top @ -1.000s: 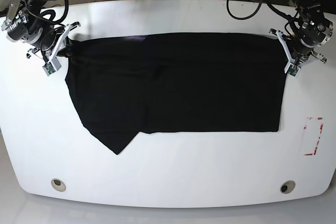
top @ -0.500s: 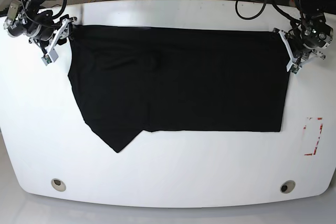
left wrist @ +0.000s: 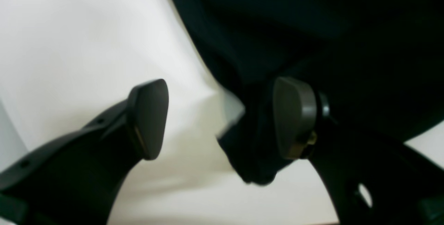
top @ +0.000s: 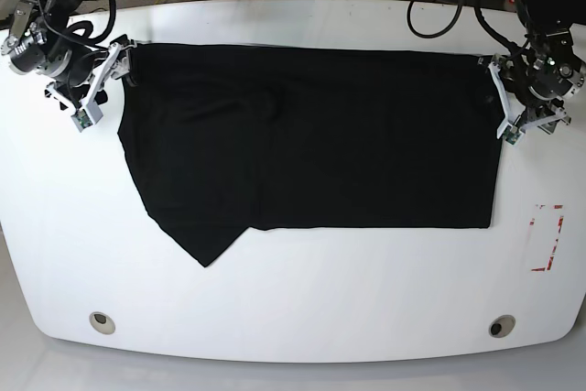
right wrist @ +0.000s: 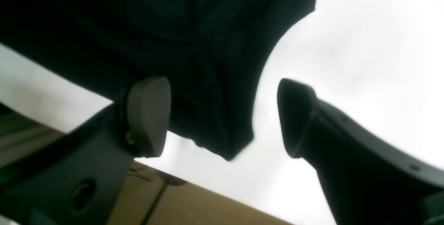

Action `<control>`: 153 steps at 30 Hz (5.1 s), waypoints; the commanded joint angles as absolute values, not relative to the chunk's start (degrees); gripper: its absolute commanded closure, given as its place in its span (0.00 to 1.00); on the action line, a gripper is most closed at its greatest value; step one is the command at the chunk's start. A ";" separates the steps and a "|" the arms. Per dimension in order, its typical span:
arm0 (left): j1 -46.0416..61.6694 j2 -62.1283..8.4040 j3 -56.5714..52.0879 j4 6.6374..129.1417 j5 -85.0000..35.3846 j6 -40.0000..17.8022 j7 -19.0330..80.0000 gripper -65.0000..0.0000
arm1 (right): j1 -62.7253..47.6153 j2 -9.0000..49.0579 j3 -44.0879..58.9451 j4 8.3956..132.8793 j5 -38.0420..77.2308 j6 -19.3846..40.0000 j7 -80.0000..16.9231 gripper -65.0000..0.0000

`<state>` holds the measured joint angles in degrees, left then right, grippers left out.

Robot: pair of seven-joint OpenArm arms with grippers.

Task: Fold the T-shirt properly
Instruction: 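Hold the shirt edge with both grippers and pull it taut, then move the right gripper along the shirt edge and regrasp it, then hold the shirt edge with both grippers and drag it to straighten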

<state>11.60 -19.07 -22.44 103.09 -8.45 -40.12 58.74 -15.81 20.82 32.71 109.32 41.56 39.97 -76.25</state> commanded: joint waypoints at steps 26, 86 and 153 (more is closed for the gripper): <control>11.65 -20.09 -23.25 92.35 -16.31 -40.00 53.32 0.32 | -0.31 11.74 24.22 87.60 41.98 40.00 -75.30 0.56; 5.23 -19.74 -33.10 96.22 -24.13 -40.00 60.88 0.26 | -15.78 22.02 36.97 106.33 41.98 40.00 -72.66 0.32; 15.43 -22.73 -34.77 109.23 -36.70 -40.00 73.89 0.23 | -20.09 15.60 35.21 104.22 28.44 40.00 -69.67 0.94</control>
